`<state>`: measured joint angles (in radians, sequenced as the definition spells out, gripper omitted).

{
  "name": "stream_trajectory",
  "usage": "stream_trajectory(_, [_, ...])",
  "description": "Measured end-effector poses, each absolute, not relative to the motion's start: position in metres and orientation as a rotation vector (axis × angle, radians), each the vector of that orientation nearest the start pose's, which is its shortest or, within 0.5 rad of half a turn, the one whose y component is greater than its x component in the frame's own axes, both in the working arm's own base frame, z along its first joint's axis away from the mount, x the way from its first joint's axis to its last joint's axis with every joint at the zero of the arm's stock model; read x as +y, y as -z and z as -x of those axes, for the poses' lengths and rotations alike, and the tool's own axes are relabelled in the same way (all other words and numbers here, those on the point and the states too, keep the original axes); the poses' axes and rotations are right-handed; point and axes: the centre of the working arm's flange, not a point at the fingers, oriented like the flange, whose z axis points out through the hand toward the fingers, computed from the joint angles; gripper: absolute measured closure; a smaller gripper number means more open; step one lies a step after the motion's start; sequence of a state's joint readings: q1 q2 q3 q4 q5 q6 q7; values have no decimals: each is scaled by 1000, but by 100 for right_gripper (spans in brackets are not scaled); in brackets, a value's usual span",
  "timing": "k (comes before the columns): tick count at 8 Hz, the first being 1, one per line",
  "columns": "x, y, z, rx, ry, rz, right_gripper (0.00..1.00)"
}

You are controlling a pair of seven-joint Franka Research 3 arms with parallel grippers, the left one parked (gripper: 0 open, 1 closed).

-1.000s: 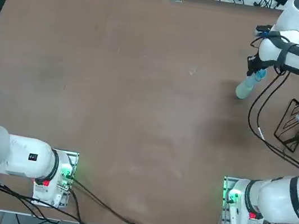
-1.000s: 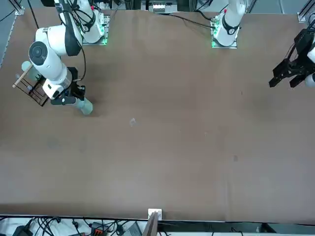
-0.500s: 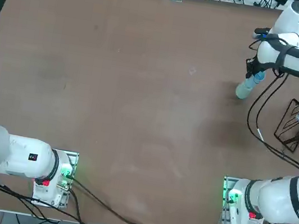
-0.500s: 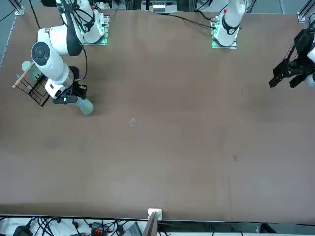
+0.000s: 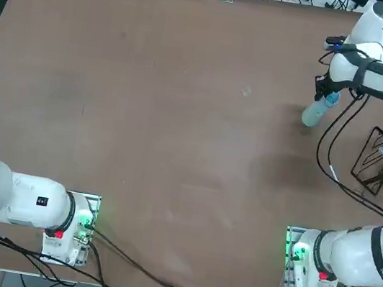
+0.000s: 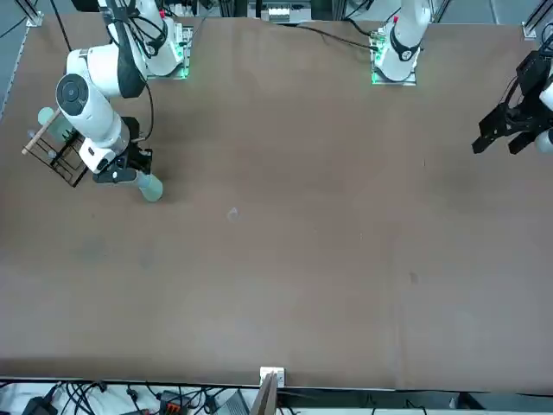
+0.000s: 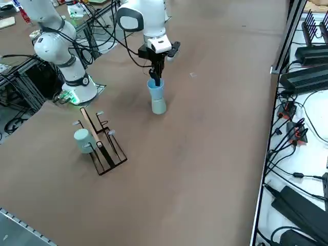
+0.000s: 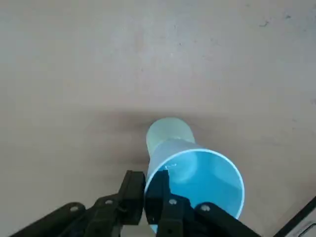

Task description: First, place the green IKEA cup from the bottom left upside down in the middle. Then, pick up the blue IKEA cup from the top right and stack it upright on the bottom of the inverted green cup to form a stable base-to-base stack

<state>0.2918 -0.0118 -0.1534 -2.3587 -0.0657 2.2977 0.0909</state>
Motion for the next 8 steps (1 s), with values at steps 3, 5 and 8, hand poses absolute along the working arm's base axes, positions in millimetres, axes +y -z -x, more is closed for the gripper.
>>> stream_trajectory(3, [66,-327,-488,-153,-70,3196,93])
stream_trajectory(5, [66,-325,-487,-142,-71,3197,91])
stream_trajectory(8, [66,-324,-487,-126,-75,3199,57])
